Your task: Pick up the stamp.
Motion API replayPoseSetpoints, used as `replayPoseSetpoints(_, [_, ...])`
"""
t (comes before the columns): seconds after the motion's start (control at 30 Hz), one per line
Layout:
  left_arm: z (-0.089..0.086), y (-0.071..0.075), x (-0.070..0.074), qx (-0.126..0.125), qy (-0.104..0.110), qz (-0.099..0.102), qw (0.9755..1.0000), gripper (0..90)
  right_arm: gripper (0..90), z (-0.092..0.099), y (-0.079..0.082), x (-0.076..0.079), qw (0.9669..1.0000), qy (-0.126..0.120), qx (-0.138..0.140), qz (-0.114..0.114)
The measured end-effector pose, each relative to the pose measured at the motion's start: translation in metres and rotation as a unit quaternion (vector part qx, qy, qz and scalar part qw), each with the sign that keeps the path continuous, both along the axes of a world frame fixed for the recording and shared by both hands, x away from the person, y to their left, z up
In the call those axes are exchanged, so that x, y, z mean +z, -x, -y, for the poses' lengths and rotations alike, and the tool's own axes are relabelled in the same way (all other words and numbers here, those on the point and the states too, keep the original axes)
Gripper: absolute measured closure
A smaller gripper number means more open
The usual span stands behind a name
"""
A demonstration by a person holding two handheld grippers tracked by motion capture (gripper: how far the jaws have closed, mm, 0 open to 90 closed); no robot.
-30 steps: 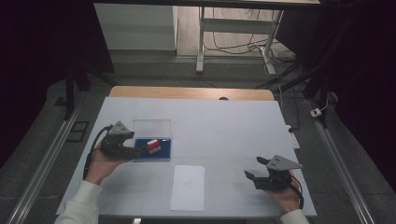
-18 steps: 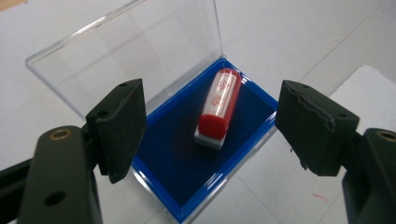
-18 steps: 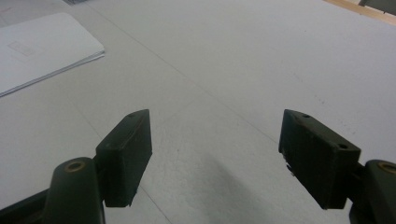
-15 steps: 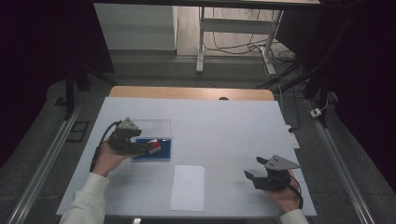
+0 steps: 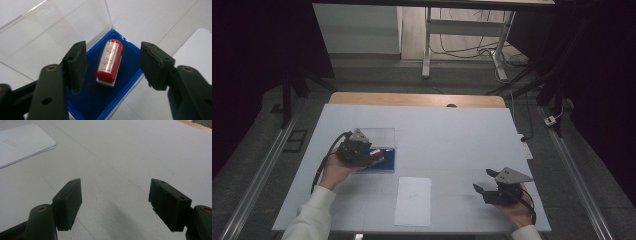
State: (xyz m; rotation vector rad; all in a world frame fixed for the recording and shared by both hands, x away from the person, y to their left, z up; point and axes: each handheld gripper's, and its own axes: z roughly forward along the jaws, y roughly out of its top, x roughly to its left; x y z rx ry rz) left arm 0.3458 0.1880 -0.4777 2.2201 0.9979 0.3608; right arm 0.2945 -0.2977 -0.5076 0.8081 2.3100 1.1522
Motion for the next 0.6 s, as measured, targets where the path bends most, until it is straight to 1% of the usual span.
replayPoseSetpoints(0.03, [0.0004,-0.0002,-0.0003,0.000,0.000,0.001,1.0000,43.9,26.4,0.0002,-0.0002,-0.0002,1.0000,0.000,0.001,-0.001])
replayPoseSetpoints(0.1, [0.0007,-0.0013,-0.0016,-0.001,0.000,0.000,1.0000,46.9,26.4,0.0003,-0.0002,-0.0005,1.0000,0.003,-0.003,-0.001])
replayPoseSetpoints(0.2, [0.0012,-0.0030,-0.0042,-0.002,-0.003,-0.005,1.0000,49.5,26.5,0.0005,-0.0004,-0.0011,1.0000,-0.002,-0.001,-0.001])
replayPoseSetpoints(0.27, [0.0021,-0.0038,-0.0058,-0.003,-0.006,-0.007,1.0000,51.6,26.7,0.0009,-0.0001,-0.0004,1.0000,0.001,-0.001,-0.003])
replayPoseSetpoints(0.43, [0.0038,-0.0047,-0.0074,-0.006,-0.005,-0.007,0.9999,58.4,26.9,0.0009,0.0000,-0.0005,1.0000,0.002,-0.001,-0.002])
replayPoseSetpoints(0.47, [0.0040,-0.0048,-0.0077,-0.004,-0.009,-0.005,0.9999,59.5,27.0,0.0011,-0.0001,-0.0005,1.0000,0.002,-0.002,-0.002])
replayPoseSetpoints(0.6, [0.0027,-0.0051,-0.0079,-0.003,-0.006,-0.005,1.0000,64.0,27.2,0.0018,-0.0002,-0.0005,1.0000,0.003,-0.002,-0.002])
